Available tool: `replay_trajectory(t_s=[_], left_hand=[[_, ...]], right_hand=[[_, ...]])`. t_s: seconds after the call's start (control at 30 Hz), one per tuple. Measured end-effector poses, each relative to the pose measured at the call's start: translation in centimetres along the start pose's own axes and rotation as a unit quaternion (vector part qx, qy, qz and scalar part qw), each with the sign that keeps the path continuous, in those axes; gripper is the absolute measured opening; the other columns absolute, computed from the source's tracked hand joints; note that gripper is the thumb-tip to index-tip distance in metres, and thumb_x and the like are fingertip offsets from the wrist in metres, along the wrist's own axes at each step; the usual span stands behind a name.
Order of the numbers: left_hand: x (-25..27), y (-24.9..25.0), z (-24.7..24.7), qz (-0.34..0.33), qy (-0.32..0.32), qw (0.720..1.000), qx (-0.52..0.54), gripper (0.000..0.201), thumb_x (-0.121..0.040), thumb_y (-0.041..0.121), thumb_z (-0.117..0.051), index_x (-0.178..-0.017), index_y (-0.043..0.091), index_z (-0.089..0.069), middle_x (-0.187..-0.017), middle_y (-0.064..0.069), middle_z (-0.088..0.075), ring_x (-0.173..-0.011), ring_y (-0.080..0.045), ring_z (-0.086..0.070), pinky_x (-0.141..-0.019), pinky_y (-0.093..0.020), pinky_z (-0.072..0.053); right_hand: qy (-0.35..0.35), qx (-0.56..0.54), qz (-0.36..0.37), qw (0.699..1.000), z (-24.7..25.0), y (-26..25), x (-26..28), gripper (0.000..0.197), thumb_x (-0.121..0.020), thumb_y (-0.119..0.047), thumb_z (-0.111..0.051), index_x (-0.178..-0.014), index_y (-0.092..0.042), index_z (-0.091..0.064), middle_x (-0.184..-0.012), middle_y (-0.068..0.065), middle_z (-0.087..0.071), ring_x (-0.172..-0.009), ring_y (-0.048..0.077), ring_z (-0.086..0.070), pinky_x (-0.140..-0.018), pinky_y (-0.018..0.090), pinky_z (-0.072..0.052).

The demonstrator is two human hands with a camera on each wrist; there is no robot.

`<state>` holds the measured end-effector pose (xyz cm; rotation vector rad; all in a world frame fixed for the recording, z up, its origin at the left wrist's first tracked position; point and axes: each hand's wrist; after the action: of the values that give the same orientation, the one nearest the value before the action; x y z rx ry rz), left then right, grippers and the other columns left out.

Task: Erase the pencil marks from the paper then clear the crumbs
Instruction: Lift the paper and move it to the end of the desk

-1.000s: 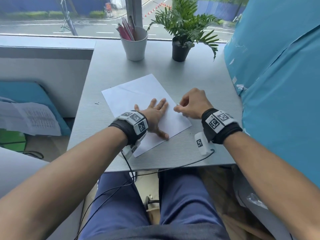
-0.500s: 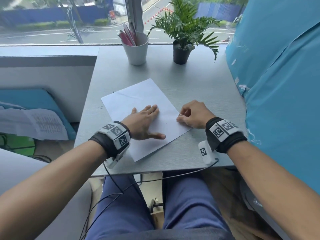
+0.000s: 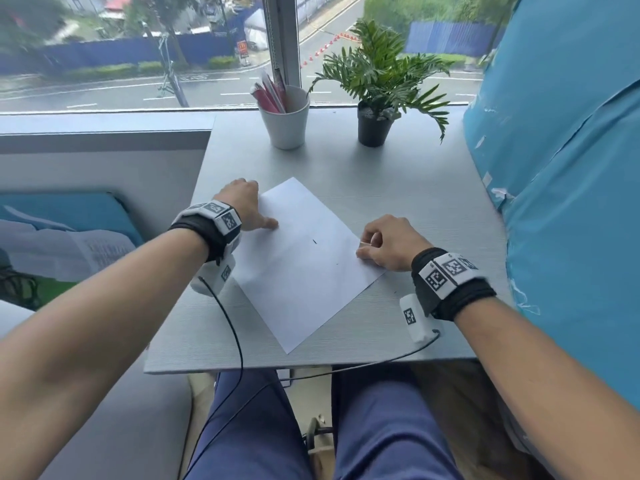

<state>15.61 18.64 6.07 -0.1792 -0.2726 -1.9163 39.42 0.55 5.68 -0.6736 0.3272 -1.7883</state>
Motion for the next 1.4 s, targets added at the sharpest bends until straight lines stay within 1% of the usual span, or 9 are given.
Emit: replay_trajectory(t_s=[0.23,0.33,0.5,0.67,0.83,1.0,1.13,1.27,1.4], left_hand=[[-0.2,-0.2,0.8,0.035,-0.015,0.999,0.018,0.080,-0.063,0.064,-0.084,-0.117,0.010,-0.061,-0.117,-0.011,-0.062,-0.108,-0.033,-0.059,-0.087,-0.039,-0.051],[-0.2,-0.9,2.0,0.017,0.023,0.995,0.092,0.050,-0.076,0.044,-0.083,-0.112,0.013,-0.068,-0.116,-0.011,-0.067,-0.104,-0.029,-0.060,-0.086,-0.031,-0.048],[1.7,-2.9,5.5,-0.062,0.078,0.965,0.243,0.012,-0.087,0.025,-0.077,-0.087,0.014,-0.071,-0.079,-0.001,-0.065,-0.072,-0.016,-0.055,-0.063,-0.023,-0.042],[5.2,-5.7,8.9,-0.135,0.117,0.884,0.432,0.017,-0.087,0.024,-0.074,-0.086,0.009,-0.066,-0.083,0.005,-0.070,-0.076,-0.009,-0.063,-0.075,-0.027,-0.052],[7.0,-9.1,8.3,-0.177,0.129,0.794,0.567,0.006,-0.088,0.023,-0.069,-0.090,0.020,-0.065,-0.103,0.003,-0.072,-0.094,-0.014,-0.067,-0.089,-0.035,-0.055],[7.3,-10.9,6.3,-0.148,0.197,0.768,0.592,0.019,-0.093,0.011,-0.067,-0.082,0.026,-0.061,-0.092,0.014,-0.072,-0.089,-0.006,-0.064,-0.087,-0.025,-0.050],[7.6,-11.7,5.8,-0.120,0.226,0.751,0.609,0.020,-0.094,0.011,-0.067,-0.083,0.025,-0.056,-0.094,0.008,-0.069,-0.085,-0.007,-0.062,-0.086,-0.023,-0.048],[7.9,-10.3,6.2,-0.127,0.210,0.728,0.640,0.008,-0.098,0.014,-0.062,-0.095,0.021,-0.059,-0.097,0.009,-0.071,-0.082,-0.007,-0.064,-0.068,-0.022,-0.051],[7.3,-8.6,6.5,-0.116,0.180,0.694,0.688,0.012,-0.093,0.031,-0.069,-0.104,0.027,-0.064,-0.109,0.001,-0.075,-0.093,-0.020,-0.069,-0.084,-0.047,-0.045]], right_hand=[[0.004,-0.011,-0.007,1.000,0.0,-0.1,-0.3,0.016,-0.081,-0.030,-0.075,-0.086,-0.016,-0.071,-0.080,-0.001,-0.066,-0.082,0.015,-0.058,-0.070,0.023,-0.040],[0.007,-0.011,-0.005,1.000,0.0,-0.2,-0.2,0.016,-0.081,-0.030,-0.075,-0.087,-0.016,-0.072,-0.080,-0.001,-0.066,-0.081,0.013,-0.058,-0.069,0.022,-0.039],[0.044,-0.061,0.012,0.997,0.9,-0.7,-0.3,0.018,-0.075,-0.035,-0.081,-0.082,-0.021,-0.075,-0.080,-0.002,-0.070,-0.078,0.010,-0.063,-0.064,0.019,-0.046],[0.122,-0.188,0.071,0.972,3.3,-2.2,-0.9,0.024,-0.068,-0.040,-0.086,-0.078,-0.021,-0.076,-0.095,-0.010,-0.071,-0.105,0.010,-0.063,-0.094,0.029,-0.046],[0.064,-0.341,0.079,0.935,3.8,-4.4,-0.7,0.036,-0.068,-0.028,-0.088,-0.093,-0.004,-0.076,-0.088,0.005,-0.078,-0.088,0.013,-0.072,-0.088,0.036,-0.052],[0.192,-0.267,0.122,0.936,3.7,-7.1,-0.3,0.033,-0.071,-0.038,-0.085,-0.096,-0.017,-0.079,-0.097,-0.008,-0.076,-0.089,0.003,-0.070,-0.085,0.023,-0.056],[0.206,-0.188,0.202,0.939,4.2,-8.5,0.8,0.031,-0.076,-0.037,-0.081,-0.101,-0.019,-0.078,-0.101,-0.012,-0.073,-0.086,-0.019,-0.060,-0.079,0.006,-0.049],[0.239,-0.225,0.187,0.926,5.4,-8.3,0.8,0.028,-0.075,-0.038,-0.082,-0.096,-0.020,-0.079,-0.103,-0.009,-0.075,-0.098,-0.007,-0.063,-0.090,0.029,-0.055],[0.223,-0.297,0.173,0.912,6.5,-7.1,1.3,0.025,-0.070,-0.039,-0.086,-0.088,-0.022,-0.080,-0.107,0.001,-0.073,-0.106,0.015,-0.066,-0.094,0.043,-0.055]])
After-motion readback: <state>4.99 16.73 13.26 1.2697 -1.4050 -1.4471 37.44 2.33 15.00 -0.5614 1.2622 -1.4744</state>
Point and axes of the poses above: each hand's wrist, its own x-axis away from the middle knuckle, its own z-axis out of the back of the hand, y = z × x
